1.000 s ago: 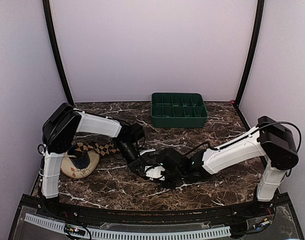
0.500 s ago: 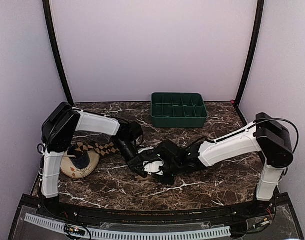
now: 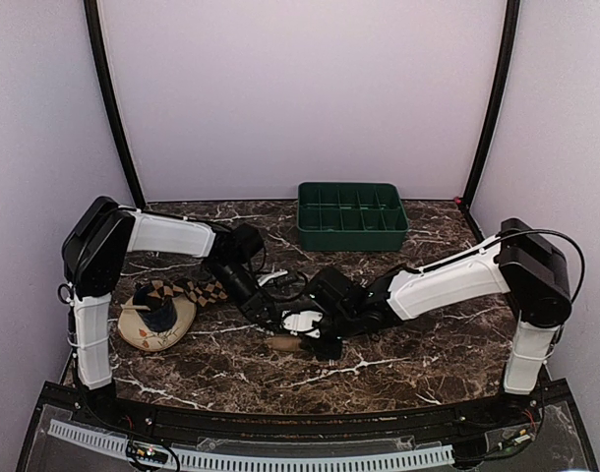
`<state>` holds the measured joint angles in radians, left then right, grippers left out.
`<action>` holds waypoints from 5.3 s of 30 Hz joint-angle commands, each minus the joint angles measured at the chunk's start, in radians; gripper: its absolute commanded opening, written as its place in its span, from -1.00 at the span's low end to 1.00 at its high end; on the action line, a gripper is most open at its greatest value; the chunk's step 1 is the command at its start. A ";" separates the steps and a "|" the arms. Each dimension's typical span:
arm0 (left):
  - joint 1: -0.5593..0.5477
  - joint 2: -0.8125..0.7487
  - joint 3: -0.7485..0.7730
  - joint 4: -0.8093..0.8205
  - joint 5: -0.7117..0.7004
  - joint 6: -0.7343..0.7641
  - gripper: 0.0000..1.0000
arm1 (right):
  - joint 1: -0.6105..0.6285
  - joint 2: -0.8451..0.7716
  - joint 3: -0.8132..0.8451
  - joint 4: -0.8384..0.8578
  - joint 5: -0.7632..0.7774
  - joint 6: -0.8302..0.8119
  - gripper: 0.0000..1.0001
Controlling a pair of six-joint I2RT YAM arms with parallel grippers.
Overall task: Roll the socks
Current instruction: Roll the sock at the center of the board.
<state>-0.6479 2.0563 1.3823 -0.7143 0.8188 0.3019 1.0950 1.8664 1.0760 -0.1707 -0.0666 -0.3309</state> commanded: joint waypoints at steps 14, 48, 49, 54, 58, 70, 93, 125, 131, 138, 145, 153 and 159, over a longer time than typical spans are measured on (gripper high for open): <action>0.027 -0.358 -0.327 0.448 -0.281 -0.264 -0.36 | -0.054 0.115 0.162 -0.235 -0.205 0.077 -0.96; -0.368 -0.708 -0.680 0.745 -0.847 -0.074 -0.25 | -0.207 0.400 0.518 -0.580 -0.669 0.116 -1.00; -0.378 -0.705 -0.675 0.737 -0.852 -0.057 -0.25 | -0.210 0.404 0.524 -0.587 -0.680 0.114 -1.00; -0.405 -0.665 -0.640 0.685 -0.866 0.040 -0.22 | -0.222 0.428 0.555 -0.629 -0.715 0.105 -1.00; -0.420 -0.624 -0.625 0.666 -0.876 0.091 -0.21 | -0.222 0.442 0.568 -0.650 -0.727 0.099 -1.00; -0.437 -0.529 -0.592 0.646 -0.886 0.187 -0.19 | -0.224 0.468 0.608 -0.694 -0.745 0.087 -1.00; -0.446 -0.408 -0.574 0.703 -0.918 0.240 -0.38 | -0.228 0.507 0.642 -0.754 -0.789 0.047 -1.00; -0.357 -0.242 -0.351 0.323 -0.554 0.157 -1.00 | -0.345 0.327 0.327 -0.308 -0.916 0.268 -0.28; -0.326 -0.178 -0.265 0.226 -0.466 0.154 -1.00 | -0.364 0.283 0.253 -0.205 -0.914 0.332 -0.26; -0.283 -0.159 -0.220 0.180 -0.402 0.148 -1.00 | -0.377 0.242 0.195 -0.112 -0.909 0.385 -0.23; -0.245 -0.133 -0.183 0.144 -0.339 0.136 -1.00 | -0.387 0.195 0.147 -0.038 -0.884 0.420 -0.19; -0.184 -0.091 -0.129 0.081 -0.229 0.116 -1.00 | -0.396 0.110 0.031 0.112 -0.787 0.480 -0.18; -0.150 -0.056 -0.096 0.040 -0.155 0.109 -1.00 | -0.399 0.021 -0.077 0.209 -0.652 0.498 -0.19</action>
<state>-0.8185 1.9644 1.2659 -0.5640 0.6056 0.4244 0.7029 1.9549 1.0542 -0.0734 -0.8295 0.1440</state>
